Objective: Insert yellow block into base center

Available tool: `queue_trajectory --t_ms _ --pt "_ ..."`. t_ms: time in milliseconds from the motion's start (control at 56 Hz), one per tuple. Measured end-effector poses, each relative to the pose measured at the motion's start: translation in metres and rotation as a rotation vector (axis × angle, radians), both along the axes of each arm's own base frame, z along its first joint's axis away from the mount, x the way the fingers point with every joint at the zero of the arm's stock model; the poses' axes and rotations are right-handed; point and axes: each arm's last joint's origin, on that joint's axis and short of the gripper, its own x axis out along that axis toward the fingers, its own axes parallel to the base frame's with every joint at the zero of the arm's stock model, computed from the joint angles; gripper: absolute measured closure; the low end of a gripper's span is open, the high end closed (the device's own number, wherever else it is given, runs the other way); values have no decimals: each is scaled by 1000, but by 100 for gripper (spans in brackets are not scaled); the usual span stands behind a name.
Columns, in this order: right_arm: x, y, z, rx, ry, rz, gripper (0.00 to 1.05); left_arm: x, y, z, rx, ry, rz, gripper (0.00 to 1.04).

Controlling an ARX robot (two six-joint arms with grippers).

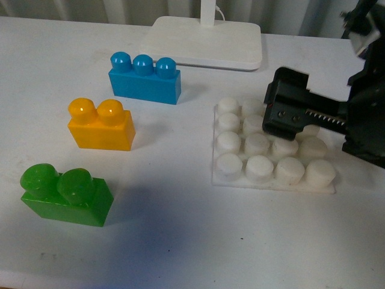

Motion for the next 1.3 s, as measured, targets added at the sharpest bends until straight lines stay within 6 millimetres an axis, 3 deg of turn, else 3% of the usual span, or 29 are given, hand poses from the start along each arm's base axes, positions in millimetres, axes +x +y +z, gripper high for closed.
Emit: queue_trajectory --t_ms 143,286,500,625,786,857,946,1250,1304 --pt "-6 -1 32 96 -133 115 9 0 0 0 0 0 0 6" --pt "-27 -4 59 135 -301 245 9 0 0 0 0 0 0 6" --pt "-64 -27 66 92 -459 297 9 0 0 0 0 0 0 6" --pt "-94 -57 67 112 -569 260 9 0 0 0 0 0 0 6" --pt "-107 -73 71 102 -651 188 9 0 0 0 0 0 0 6" --pt "-110 -76 62 -111 -812 9 25 0 0 0 0 0 0 6" --pt "-119 -88 51 -252 -855 -61 46 0 0 0 0 -1 2 6" --pt "-135 -103 27 -292 -860 -41 103 0 0 0 0 -1 1 6" --pt "-137 -105 23 -295 -857 -40 104 0 0 0 0 -1 0 6"
